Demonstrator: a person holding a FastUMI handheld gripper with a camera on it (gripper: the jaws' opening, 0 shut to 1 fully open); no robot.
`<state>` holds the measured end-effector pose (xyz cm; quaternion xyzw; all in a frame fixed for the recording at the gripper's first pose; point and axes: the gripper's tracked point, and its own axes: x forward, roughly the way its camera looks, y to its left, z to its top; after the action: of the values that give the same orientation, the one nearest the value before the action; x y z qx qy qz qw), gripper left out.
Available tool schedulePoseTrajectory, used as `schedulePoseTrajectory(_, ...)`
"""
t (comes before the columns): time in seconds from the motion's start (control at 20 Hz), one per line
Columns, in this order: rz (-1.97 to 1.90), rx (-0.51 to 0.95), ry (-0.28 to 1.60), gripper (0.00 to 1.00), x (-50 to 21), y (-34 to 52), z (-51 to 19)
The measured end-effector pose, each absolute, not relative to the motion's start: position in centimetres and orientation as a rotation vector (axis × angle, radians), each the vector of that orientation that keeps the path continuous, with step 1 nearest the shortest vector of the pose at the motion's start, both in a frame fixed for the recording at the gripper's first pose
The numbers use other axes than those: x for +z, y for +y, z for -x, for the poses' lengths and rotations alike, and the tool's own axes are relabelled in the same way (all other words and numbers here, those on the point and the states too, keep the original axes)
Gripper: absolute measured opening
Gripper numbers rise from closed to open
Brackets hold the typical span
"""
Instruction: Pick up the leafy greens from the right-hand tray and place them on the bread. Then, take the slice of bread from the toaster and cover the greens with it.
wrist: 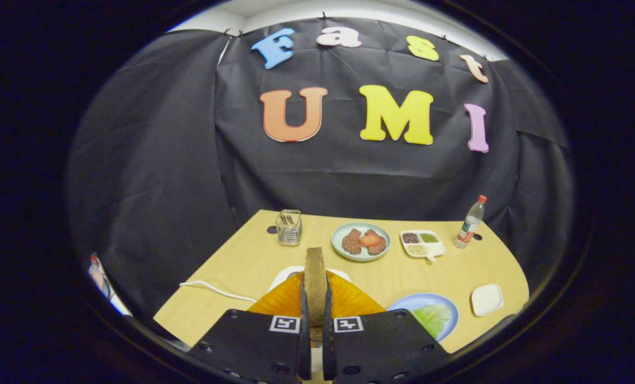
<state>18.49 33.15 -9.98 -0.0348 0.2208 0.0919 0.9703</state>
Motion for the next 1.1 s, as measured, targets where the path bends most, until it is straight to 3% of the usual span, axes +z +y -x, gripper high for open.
schedulePoseTrajectory(0.5,0.043,0.153,0.299,0.08,-2.6,29.4,-16.3)
schedulePoseTrajectory(1.1,0.012,0.017,0.362,0.08,-11.1,19.7,-19.3)
